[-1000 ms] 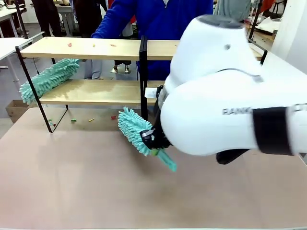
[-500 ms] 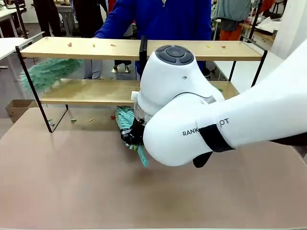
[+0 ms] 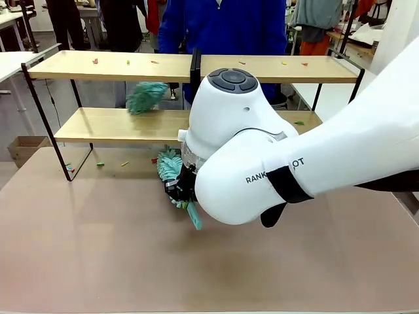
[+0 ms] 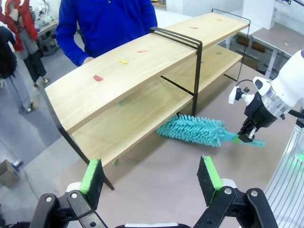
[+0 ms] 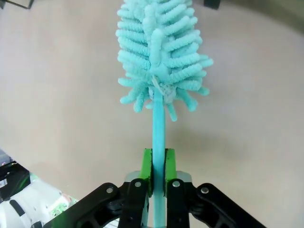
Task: Clean the shelves.
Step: Clean a randomly selected level of the Shelf with the Duster.
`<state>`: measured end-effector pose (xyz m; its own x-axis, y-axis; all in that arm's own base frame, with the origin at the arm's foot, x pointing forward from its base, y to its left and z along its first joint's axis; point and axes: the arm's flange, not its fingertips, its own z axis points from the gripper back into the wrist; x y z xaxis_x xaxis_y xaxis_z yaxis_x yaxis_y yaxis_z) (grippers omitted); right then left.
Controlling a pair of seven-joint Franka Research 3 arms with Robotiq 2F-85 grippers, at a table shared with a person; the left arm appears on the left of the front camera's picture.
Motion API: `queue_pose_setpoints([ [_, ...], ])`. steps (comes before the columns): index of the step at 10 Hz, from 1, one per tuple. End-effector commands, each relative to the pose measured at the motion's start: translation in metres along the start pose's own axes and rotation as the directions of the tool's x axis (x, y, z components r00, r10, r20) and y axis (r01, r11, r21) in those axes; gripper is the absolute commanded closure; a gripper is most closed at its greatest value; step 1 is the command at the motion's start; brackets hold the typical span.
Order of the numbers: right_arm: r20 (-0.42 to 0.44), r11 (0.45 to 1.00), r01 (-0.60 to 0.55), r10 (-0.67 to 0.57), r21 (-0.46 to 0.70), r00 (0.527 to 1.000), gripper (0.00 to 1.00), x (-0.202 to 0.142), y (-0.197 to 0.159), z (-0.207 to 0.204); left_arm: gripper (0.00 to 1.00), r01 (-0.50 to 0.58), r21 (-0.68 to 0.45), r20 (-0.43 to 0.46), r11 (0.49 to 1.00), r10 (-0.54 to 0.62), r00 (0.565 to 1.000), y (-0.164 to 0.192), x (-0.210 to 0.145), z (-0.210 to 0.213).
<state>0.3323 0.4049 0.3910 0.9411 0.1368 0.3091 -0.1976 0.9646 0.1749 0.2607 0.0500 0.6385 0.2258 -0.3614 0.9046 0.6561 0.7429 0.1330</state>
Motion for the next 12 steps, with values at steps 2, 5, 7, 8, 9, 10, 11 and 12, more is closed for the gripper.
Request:
queue_pose_setpoints([
  [2, 0.182, 0.999, 0.051, -0.050, -0.001, 0.982, 0.88, 0.024, 0.019, -0.024, 0.00, -0.003, -0.002, 0.001, 1.000, 0.003, 1.000, 0.001, -0.001, -0.001],
  [5, 0.186, 0.998, 0.056, -0.051, -0.018, 0.981, 0.88, 0.043, 0.038, -0.046, 0.00, -0.003, -0.002, 0.001, 1.000, 0.003, 1.000, 0.001, -0.001, -0.001],
  [7, 0.194, 0.997, 0.062, -0.053, -0.043, 0.980, 0.88, 0.055, 0.045, -0.065, 0.00, -0.003, -0.002, 0.001, 1.000, 0.003, 1.000, 0.001, -0.001, -0.001],
  [8, 0.191, 0.997, 0.064, -0.055, -0.041, 0.980, 0.88, 0.061, 0.047, -0.072, 0.00, -0.003, -0.002, 0.001, 1.000, 0.003, 1.000, 0.001, -0.001, -0.001],
  [9, 0.169, 0.998, 0.053, -0.045, -0.043, 0.984, 0.88, 0.068, 0.050, -0.079, 0.00, -0.003, -0.002, 0.001, 1.000, 0.003, 1.000, 0.001, -0.001, -0.001],
  [10, 0.139, 0.998, 0.041, -0.035, -0.043, 0.990, 0.88, 0.075, 0.054, -0.085, 0.00, -0.003, -0.002, 0.001, 1.000, 0.003, 1.000, 0.001, -0.001, -0.001],
  [11, 0.124, 0.999, 0.026, -0.023, -0.024, 0.992, 0.88, 0.081, 0.058, -0.087, 0.00, -0.003, -0.002, 0.001, 1.000, 0.003, 1.000, 0.001, -0.001, -0.001],
  [12, 0.114, 1.000, 0.012, -0.012, 0.002, 0.993, 0.88, 0.083, 0.062, -0.088, 0.00, -0.003, -0.002, 0.001, 1.000, 0.003, 1.000, 0.001, -0.001, -0.001],
])
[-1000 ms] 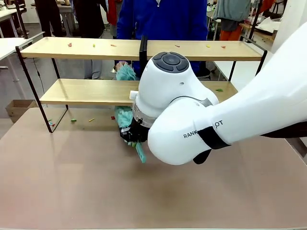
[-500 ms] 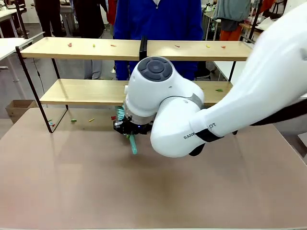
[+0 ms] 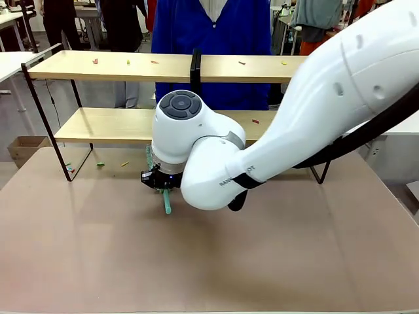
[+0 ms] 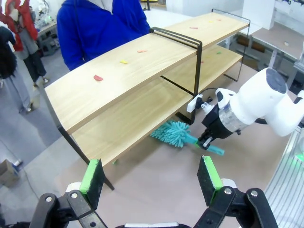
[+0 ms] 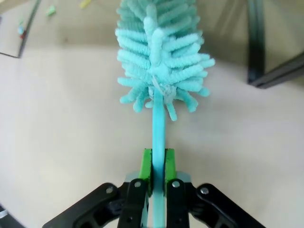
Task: Clean the shelves.
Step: Clean a randomly selected level of the Shelf with the Duster.
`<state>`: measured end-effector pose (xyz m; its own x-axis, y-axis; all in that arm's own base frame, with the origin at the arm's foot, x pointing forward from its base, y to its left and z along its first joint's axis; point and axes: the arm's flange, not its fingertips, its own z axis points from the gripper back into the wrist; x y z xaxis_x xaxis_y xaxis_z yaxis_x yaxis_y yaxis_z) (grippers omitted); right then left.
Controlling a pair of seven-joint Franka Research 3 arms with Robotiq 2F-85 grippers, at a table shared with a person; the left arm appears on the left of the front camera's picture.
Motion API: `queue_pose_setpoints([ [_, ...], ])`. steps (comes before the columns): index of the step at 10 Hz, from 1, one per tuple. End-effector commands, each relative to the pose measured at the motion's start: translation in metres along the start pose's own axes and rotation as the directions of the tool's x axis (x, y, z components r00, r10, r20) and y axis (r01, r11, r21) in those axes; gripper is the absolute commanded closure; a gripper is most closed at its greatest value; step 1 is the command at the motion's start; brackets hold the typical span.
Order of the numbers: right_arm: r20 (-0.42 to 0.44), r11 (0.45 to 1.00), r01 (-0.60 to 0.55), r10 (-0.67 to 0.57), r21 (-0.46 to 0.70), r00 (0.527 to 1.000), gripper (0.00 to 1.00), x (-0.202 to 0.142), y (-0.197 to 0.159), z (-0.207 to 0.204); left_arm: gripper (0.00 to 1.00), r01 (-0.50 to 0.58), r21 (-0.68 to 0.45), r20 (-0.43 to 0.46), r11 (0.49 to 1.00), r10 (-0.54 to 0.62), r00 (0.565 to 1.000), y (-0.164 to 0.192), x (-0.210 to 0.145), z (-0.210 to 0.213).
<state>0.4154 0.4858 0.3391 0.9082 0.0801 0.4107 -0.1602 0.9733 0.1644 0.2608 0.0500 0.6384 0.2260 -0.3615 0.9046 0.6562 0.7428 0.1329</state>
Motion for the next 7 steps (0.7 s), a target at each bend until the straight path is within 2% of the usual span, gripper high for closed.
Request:
queue_pose_setpoints([
  [1, -0.006, 0.998, -0.040, 0.041, 0.049, 0.999, 0.88, 0.012, 0.013, 0.001, 0.00, -0.003, -0.002, 0.001, 1.000, 0.003, 1.000, 0.001, -0.001, -0.001],
  [3, -0.027, 0.989, -0.093, 0.096, 0.112, 0.995, 0.88, 0.016, 0.024, -0.003, 0.00, -0.003, -0.002, 0.001, 1.000, 0.003, 1.000, 0.001, -0.001, -0.001],
  [5, -0.056, 0.978, -0.169, 0.177, 0.118, 0.983, 0.88, 0.020, 0.032, -0.009, 0.00, -0.003, -0.002, 0.001, 1.000, 0.003, 1.000, 0.001, -0.001, -0.001],
  [7, -0.033, 0.964, -0.208, 0.216, 0.166, 0.976, 0.88, 0.022, 0.039, -0.011, 0.00, -0.003, -0.002, 0.001, 1.000, 0.003, 1.000, 0.001, -0.001, -0.001],
])
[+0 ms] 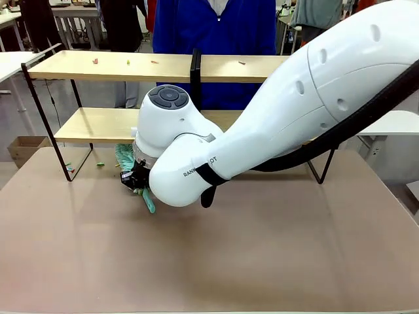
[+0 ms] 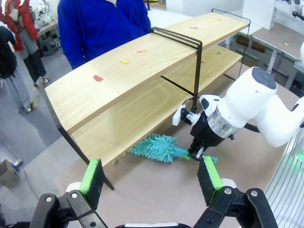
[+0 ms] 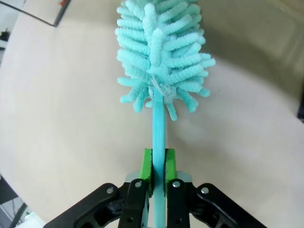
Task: Clean the shelves.
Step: Clean a randomly selected level of the Shelf with the Duster.
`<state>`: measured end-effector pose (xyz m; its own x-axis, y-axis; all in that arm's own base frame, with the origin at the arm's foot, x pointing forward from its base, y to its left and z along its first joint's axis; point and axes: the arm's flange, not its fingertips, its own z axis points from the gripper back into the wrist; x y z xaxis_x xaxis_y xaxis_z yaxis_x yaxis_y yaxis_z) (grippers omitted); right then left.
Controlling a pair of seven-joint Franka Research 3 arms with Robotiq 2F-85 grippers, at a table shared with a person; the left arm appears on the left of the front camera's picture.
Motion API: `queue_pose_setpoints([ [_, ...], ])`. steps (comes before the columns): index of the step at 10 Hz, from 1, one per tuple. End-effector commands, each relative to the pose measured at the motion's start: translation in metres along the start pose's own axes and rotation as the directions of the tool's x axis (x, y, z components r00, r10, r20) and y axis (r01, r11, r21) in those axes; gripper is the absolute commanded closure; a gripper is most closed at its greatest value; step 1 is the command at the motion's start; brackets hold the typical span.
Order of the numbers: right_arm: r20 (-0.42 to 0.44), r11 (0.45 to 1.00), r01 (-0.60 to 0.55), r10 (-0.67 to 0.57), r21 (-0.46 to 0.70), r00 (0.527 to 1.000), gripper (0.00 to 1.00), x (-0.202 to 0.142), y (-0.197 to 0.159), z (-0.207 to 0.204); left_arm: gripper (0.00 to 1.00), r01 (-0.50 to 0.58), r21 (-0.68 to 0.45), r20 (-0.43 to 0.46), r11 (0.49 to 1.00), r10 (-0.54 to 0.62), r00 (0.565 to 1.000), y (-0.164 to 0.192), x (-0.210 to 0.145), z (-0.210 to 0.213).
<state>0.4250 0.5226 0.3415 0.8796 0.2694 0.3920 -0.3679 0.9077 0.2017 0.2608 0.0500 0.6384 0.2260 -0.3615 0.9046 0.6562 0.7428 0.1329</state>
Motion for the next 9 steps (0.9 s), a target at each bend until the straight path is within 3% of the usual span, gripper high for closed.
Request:
queue_pose_setpoints([
  [1, 0.005, 0.995, -0.045, 0.045, 0.088, 0.999, 0.88, 0.012, 0.002, -0.001, 0.00, -0.003, -0.002, 0.001, 1.000, 0.003, 1.000, 0.001, -0.001, -0.001],
  [6, -0.083, 0.969, -0.198, 0.211, 0.145, 0.974, 0.88, 0.009, -0.015, 0.008, 0.00, -0.003, -0.002, 0.001, 1.000, 0.003, 1.000, 0.001, -0.001, -0.001],
  [9, -0.157, 0.898, -0.347, 0.397, 0.269, 0.904, 0.88, -0.001, -0.042, 0.038, 0.00, -0.003, -0.002, 0.001, 1.000, 0.003, 1.000, 0.001, -0.001, -0.001],
])
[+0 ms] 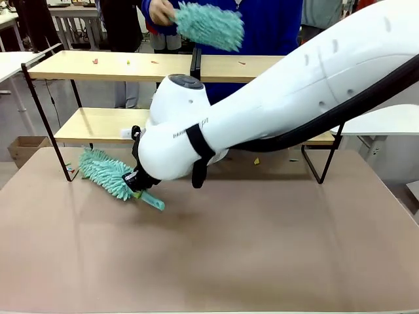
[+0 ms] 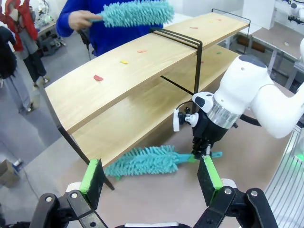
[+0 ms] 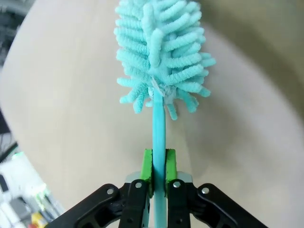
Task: Clean the shelves.
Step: Clean a randomly selected level of the Shelf with the Duster.
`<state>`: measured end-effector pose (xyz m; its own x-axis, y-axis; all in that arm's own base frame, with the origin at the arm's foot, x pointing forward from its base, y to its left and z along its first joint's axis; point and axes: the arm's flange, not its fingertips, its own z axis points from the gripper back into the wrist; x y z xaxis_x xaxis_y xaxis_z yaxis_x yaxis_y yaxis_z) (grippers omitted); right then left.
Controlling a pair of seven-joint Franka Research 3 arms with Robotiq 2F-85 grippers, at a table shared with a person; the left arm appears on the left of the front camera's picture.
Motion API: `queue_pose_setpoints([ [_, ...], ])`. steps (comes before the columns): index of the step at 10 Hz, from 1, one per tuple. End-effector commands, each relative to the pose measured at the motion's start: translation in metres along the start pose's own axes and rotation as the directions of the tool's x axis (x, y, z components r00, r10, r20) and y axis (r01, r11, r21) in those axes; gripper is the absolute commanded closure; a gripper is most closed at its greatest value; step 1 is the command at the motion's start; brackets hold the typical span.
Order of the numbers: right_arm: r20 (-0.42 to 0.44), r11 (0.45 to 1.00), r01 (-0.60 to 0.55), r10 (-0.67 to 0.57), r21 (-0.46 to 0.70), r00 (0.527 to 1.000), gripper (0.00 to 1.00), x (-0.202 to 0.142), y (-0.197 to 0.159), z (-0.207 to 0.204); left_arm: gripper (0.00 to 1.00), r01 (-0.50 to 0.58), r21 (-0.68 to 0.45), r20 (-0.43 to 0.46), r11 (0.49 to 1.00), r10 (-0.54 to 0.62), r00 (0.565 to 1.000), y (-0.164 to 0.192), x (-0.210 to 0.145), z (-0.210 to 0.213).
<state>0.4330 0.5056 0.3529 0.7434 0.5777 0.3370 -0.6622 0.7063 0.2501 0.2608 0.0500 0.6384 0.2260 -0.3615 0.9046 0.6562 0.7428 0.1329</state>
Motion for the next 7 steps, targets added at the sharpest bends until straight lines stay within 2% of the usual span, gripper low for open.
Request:
queue_pose_setpoints([
  [1, -0.134, 0.986, -0.132, 0.146, 0.107, 0.980, 0.88, -0.032, -0.019, 0.038, 0.00, -0.003, -0.002, 0.001, 1.000, 0.003, 1.000, 0.001, -0.001, -0.001],
  [3, -0.224, 0.930, -0.282, 0.335, 0.236, 0.915, 0.88, -0.067, -0.013, 0.061, 0.00, -0.003, -0.002, 0.001, 1.000, 0.003, 1.000, 0.001, -0.001, -0.001],
  [4, -0.211, 0.865, -0.364, 0.450, 0.347, 0.868, 0.88, -0.088, -0.004, 0.074, 0.00, -0.003, -0.002, 0.001, 1.000, 0.003, 1.000, 0.001, -0.001, -0.001],
  [5, -0.184, 0.837, -0.401, 0.490, 0.372, 0.852, 0.88, -0.108, -0.001, 0.089, 0.00, -0.003, -0.002, 0.001, 1.000, 0.003, 1.000, 0.001, -0.001, -0.001],
  [6, -0.103, 0.826, -0.418, 0.486, 0.378, 0.868, 0.88, -0.125, -0.001, 0.107, 0.00, -0.003, -0.002, 0.001, 1.000, 0.003, 1.000, 0.001, -0.001, -0.001],
  [7, -0.021, 0.872, -0.386, 0.411, 0.303, 0.912, 0.88, -0.142, -0.004, 0.126, 0.00, -0.003, -0.002, 0.001, 1.000, 0.003, 1.000, 0.001, -0.001, -0.001],
])
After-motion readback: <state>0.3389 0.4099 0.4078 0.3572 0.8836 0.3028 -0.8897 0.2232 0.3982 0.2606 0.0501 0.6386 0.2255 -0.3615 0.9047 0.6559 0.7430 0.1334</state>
